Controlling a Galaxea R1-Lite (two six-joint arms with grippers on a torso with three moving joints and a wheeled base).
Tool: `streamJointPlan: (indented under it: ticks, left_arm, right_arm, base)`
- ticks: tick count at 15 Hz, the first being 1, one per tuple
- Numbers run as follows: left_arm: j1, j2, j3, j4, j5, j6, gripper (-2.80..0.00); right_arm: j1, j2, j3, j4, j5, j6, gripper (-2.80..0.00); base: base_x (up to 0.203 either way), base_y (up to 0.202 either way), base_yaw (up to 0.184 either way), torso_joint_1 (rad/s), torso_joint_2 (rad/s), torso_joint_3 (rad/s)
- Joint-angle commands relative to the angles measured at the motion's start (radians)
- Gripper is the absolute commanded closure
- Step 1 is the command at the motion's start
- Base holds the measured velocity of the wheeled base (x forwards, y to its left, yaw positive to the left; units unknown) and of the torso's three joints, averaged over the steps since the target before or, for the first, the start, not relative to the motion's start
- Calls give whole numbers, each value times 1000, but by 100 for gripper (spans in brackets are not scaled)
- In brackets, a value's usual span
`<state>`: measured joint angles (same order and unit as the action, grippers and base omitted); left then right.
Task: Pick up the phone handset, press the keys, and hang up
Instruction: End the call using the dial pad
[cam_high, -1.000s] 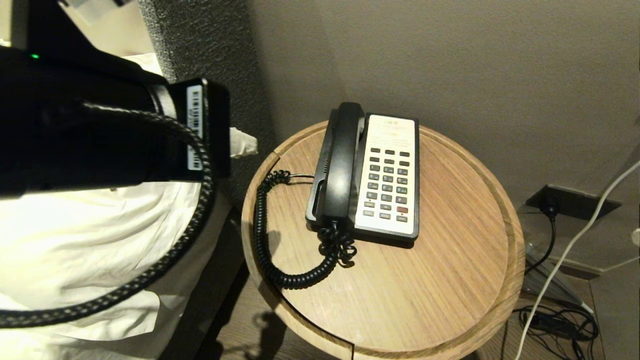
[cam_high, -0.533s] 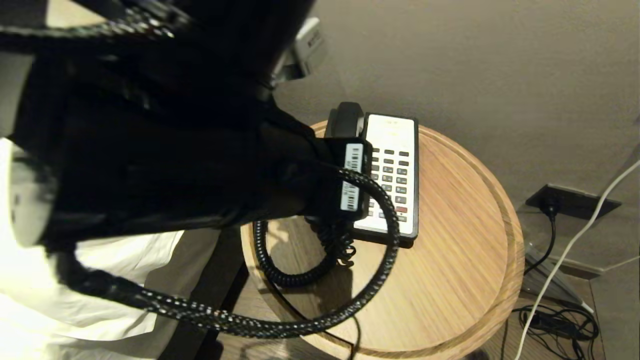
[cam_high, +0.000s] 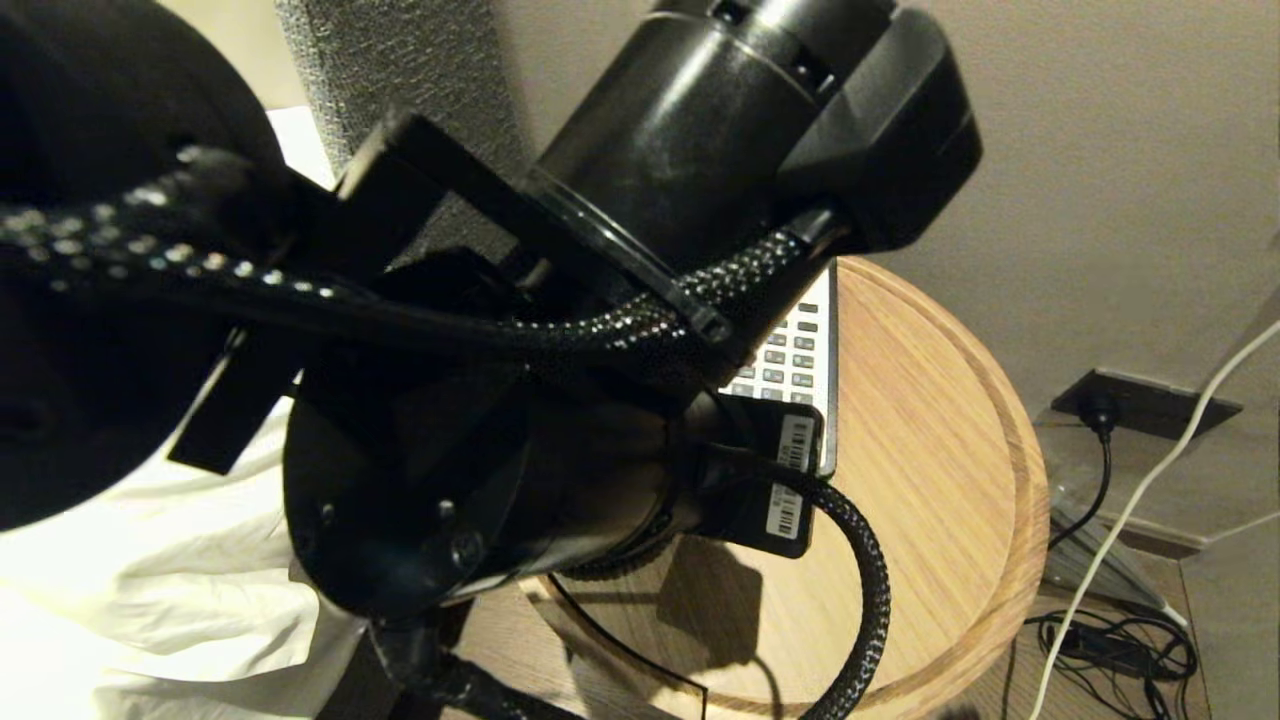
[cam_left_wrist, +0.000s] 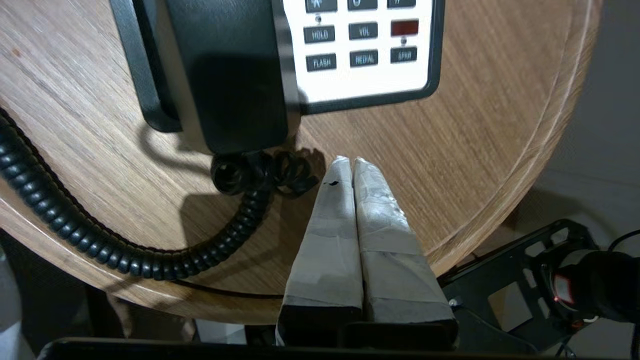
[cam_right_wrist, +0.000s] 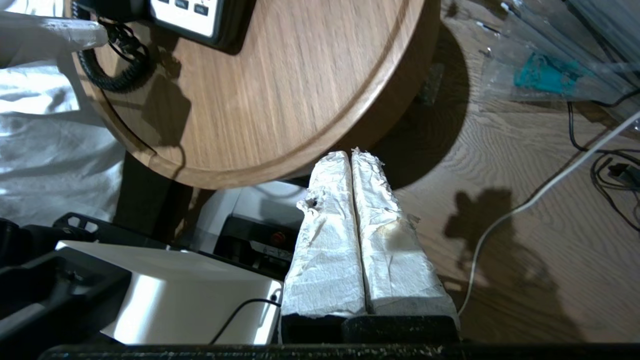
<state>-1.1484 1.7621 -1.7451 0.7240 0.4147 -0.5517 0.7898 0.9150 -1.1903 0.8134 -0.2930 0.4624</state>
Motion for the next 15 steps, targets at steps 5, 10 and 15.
streamJointPlan:
  ticks: [5,10,15]
  left_arm:
    - [6,14,26,-4,12,0,0]
    - [31,11,53,-8,18,12,0]
    - [47,13,58,-9,23,30,0]
  right_arm:
    - [0,-22,1,4,-2,2,0]
    - [2,-27,-2,3,-2,2,0]
    - [2,-34,1,7,-2,1,0]
  base:
    - [0,0,0,0,0,0]
    - [0,0,0,0,0,0]
    - [0,0,0,0,0,0]
